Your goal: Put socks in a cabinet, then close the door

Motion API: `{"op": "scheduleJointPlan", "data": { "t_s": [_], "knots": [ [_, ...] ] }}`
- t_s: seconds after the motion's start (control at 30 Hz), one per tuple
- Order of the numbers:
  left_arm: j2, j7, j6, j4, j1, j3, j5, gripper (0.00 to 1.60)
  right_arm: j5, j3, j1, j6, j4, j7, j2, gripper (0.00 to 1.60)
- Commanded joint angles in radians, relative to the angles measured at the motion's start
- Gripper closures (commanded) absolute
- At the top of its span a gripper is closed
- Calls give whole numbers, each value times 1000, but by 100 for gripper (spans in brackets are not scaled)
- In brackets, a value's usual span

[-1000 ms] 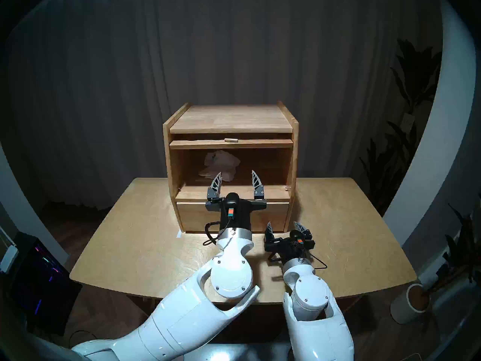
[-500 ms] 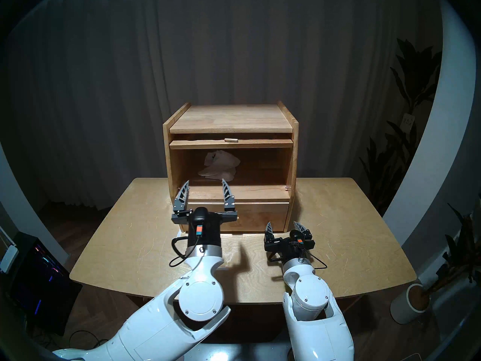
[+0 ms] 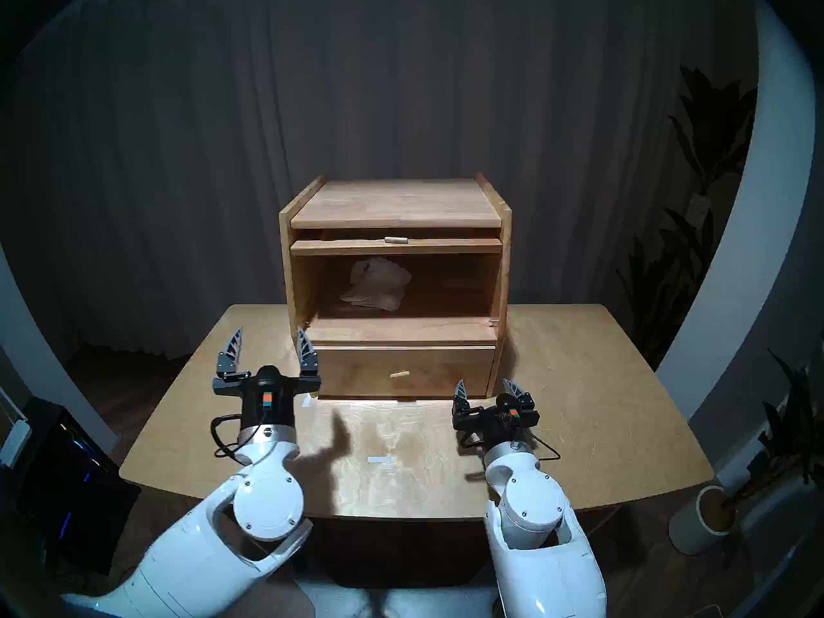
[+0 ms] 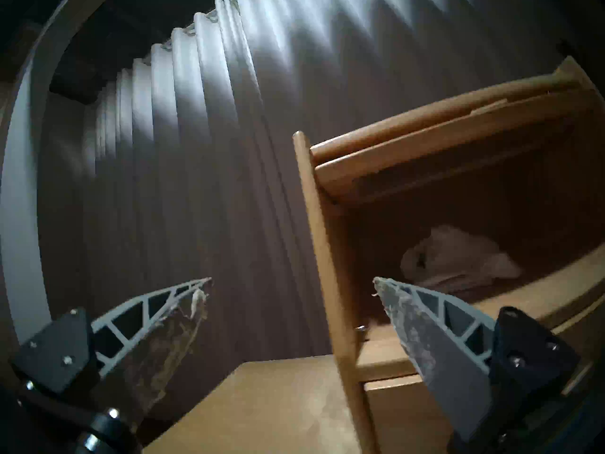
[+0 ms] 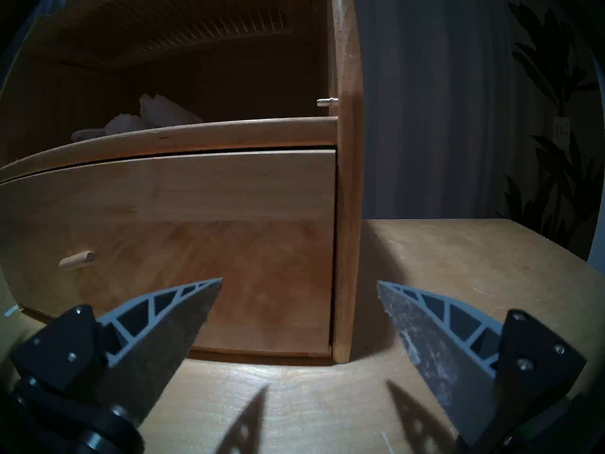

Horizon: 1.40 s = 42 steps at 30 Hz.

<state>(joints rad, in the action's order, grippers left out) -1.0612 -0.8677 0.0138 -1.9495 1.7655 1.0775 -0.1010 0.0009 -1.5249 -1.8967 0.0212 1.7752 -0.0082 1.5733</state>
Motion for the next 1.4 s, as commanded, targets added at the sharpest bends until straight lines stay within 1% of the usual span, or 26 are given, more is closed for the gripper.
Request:
{"op": "scheduleJointPlan", "data": {
  "t_s": [0.0,0.07,0.23,0.27,0.3,0.37,0.4,0.43,0.47,0.5,0.53,0.57,0.63,0.77,0.9,0.93,1.0,1.03,1.17,1.23,1.27,1.37],
  "knots": [
    [111,67,-30,-43,51,79,70,0,-95,25,-9,46,80,-17,-43,0],
    [122,98,-40,-49,63,89,100,0,-128,42,-10,59,110,-17,-54,0],
    [134,133,-56,-53,72,106,153,0,-220,74,0,79,189,-30,-82,0],
    [137,139,-59,-54,72,109,161,0,-235,78,14,85,175,-33,-85,0],
    [137,139,-59,-54,72,109,161,0,-235,78,14,85,175,-33,-85,0],
    [146,158,-71,-58,76,125,195,0,-287,95,26,89,214,-40,-98,0],
    [151,164,-76,-58,76,133,205,0,-306,101,27,87,248,-42,-103,0],
    [154,168,-79,-59,77,139,215,0,-319,106,42,92,234,-44,-104,0],
    [154,168,-79,-59,77,139,215,0,-319,106,42,92,234,-44,-104,0],
    [166,179,-88,-61,78,156,233,0,-353,113,53,88,271,-48,-112,0],
    [177,189,-95,-65,81,168,249,0,-379,122,67,89,276,-51,-116,0],
    [177,189,-95,-65,81,168,249,0,-379,122,67,89,276,-51,-116,0],
    [192,204,-109,-71,85,195,278,0,-428,131,86,77,315,-56,-126,0],
    [213,230,-124,-72,97,225,320,0,-510,140,115,62,341,-66,-143,0],
    [229,256,-139,-73,109,248,361,0,-589,156,134,45,355,-69,-157,0],
    [229,256,-139,-73,109,248,361,0,-589,156,134,45,355,-69,-157,0],
    [237,269,-145,-74,114,257,380,0,-631,162,139,32,348,-67,-166,0],
    [248,287,-154,-76,122,270,403,0,-681,168,144,10,340,-67,-177,0],
    [260,316,-171,-78,134,288,445,0,-769,170,150,-40,318,-68,-192,0],
    [258,319,-175,-77,134,293,457,0,-781,169,153,-48,316,-69,-193,0],
    [264,328,-179,-75,136,300,469,0,-809,170,161,-64,316,-72,-196,0],
    [272,346,-189,-77,140,312,494,0,-863,174,181,-94,320,-75,-201,0]
  ]
}}
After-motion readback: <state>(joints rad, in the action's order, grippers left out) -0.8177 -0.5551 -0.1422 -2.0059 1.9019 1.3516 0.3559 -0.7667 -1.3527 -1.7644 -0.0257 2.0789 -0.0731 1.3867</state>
